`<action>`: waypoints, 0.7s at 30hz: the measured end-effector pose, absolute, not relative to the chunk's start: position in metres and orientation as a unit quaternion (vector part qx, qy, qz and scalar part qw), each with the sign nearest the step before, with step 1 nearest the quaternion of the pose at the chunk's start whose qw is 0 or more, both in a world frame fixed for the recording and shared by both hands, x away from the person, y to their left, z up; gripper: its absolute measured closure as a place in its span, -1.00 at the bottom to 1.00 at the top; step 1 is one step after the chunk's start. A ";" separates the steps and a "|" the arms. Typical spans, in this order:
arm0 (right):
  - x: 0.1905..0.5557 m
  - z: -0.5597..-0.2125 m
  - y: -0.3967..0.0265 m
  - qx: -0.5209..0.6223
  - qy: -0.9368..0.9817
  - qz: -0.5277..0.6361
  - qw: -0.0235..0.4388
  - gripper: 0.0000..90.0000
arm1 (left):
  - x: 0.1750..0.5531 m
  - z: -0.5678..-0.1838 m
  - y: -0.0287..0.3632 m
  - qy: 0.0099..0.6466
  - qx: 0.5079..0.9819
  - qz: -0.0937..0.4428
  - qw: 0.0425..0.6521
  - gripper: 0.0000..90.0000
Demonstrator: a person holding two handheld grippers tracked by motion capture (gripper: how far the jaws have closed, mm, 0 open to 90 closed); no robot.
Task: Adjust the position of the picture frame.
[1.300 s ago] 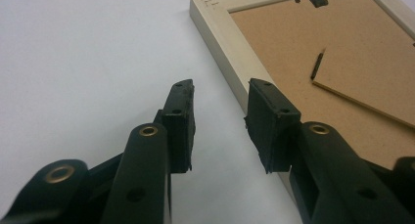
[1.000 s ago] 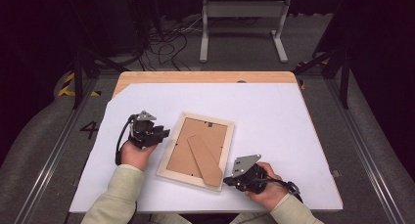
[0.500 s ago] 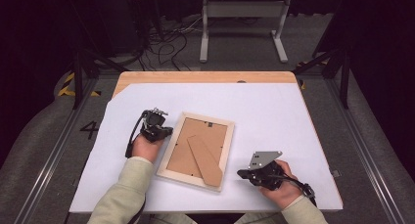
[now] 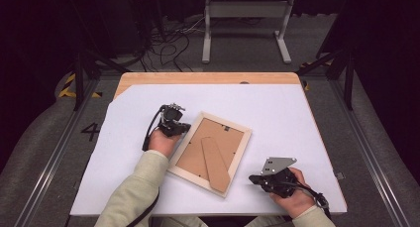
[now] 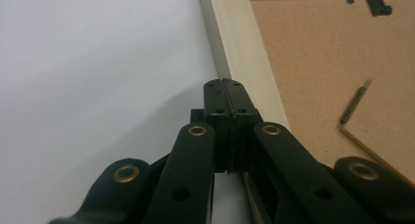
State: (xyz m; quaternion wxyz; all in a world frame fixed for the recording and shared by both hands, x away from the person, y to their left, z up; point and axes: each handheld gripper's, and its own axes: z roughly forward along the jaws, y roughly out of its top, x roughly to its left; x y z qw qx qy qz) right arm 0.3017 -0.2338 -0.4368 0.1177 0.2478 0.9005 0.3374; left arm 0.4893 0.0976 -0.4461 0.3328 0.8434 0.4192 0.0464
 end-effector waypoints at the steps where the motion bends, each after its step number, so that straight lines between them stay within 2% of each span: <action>1: 0.301 -0.437 -0.235 0.249 0.900 0.338 0.118 1.00 | 0.490 -0.446 0.094 0.416 0.845 0.045 0.333 0.99; 5: 0.297 -0.439 -0.236 0.249 0.904 0.330 0.108 1.00 | 0.491 -0.447 0.075 0.396 0.852 0.042 0.341 0.98; 10: 0.293 -0.440 -0.230 0.226 0.912 0.327 0.098 1.00 | 0.489 -0.444 0.070 0.384 0.856 0.050 0.343 0.93; 21: 0.296 -0.445 -0.205 0.160 0.933 0.316 0.066 1.00 | 0.462 -0.424 0.119 0.388 0.837 0.071 0.380 0.81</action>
